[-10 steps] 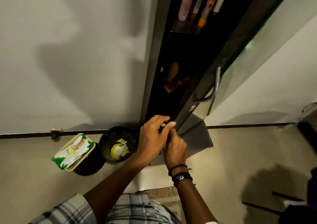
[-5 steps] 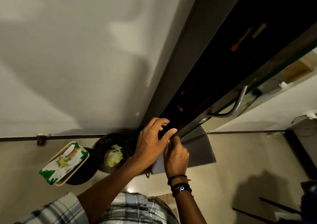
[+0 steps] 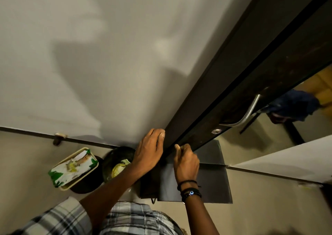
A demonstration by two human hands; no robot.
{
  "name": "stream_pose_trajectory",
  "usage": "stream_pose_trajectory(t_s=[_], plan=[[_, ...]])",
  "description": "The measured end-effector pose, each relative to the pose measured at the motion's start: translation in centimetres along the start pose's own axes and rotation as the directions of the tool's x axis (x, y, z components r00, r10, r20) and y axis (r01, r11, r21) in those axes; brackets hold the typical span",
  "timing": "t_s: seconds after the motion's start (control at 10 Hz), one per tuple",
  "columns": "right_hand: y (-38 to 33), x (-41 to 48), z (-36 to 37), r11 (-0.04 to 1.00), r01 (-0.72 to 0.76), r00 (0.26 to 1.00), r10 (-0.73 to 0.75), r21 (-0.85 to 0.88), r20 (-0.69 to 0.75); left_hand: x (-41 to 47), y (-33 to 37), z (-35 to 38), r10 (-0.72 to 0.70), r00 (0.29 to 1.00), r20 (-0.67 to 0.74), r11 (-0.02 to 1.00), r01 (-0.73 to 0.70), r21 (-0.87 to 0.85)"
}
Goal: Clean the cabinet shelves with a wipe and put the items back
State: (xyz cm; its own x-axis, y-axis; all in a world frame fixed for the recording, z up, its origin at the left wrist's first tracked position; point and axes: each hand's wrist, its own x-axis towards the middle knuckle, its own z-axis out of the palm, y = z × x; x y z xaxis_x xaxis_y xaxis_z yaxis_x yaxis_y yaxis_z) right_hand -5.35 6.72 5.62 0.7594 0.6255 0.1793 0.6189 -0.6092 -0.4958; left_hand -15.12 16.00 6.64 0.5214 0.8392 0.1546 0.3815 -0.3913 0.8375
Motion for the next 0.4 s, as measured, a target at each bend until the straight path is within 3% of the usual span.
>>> stream_pose_trajectory(t_s=[0.3, 0.4], plan=[[-1.3, 0.7, -0.2, 0.996, 0.084, 0.995, -0.081, -0.041, 0.062, -1.9, -3.5, -1.0, 0.009, 0.998, -0.064, 0.984, 0.003, 0.180], [-3.7, 0.5, -0.3, 0.957, 0.289, 0.957, -0.289, 0.006, 0.038, -1.5, -3.3, -2.2, 0.009, 0.992, -0.123, 0.982, 0.015, 0.190]])
